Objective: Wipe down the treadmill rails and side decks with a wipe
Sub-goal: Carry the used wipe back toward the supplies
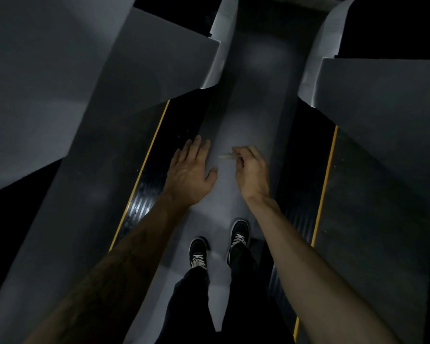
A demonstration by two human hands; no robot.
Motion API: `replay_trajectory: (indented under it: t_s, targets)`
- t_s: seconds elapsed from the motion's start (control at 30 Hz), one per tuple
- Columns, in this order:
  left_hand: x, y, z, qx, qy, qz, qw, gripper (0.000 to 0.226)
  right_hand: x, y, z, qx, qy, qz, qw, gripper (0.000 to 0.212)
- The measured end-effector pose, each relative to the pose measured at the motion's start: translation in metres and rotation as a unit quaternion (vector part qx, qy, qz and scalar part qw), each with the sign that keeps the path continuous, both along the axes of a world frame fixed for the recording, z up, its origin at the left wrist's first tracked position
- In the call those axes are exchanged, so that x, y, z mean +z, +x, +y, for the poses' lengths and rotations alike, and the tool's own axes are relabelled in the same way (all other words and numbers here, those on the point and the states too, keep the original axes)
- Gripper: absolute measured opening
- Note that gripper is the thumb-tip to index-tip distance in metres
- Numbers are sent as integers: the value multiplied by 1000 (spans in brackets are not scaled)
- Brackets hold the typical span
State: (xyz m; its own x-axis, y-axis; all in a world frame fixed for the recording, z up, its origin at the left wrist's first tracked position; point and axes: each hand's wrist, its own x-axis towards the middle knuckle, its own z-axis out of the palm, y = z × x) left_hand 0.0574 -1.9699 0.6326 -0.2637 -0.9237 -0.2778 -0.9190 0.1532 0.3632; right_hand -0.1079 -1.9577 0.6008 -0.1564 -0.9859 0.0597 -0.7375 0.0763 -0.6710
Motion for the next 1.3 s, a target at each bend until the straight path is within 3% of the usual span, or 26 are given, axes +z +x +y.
replay_trajectory:
  t_s: [0.43,0.7,1.0,1.3]
  targets:
    - [14,46,64,-67,7,-10,998,72,18,44,80,-62,0,-4,998,36]
    - [11,52,117,-40,18,-16,999,73,13,55,134,-40,5,-2,999,41]
    - [8,62,208,12,11,-26,1000,72,12,62,207,44,-7,0,999,35]
    - [16,120,295,83,2,-15,996,76,19,120,265,126,-23,-13,992,32]
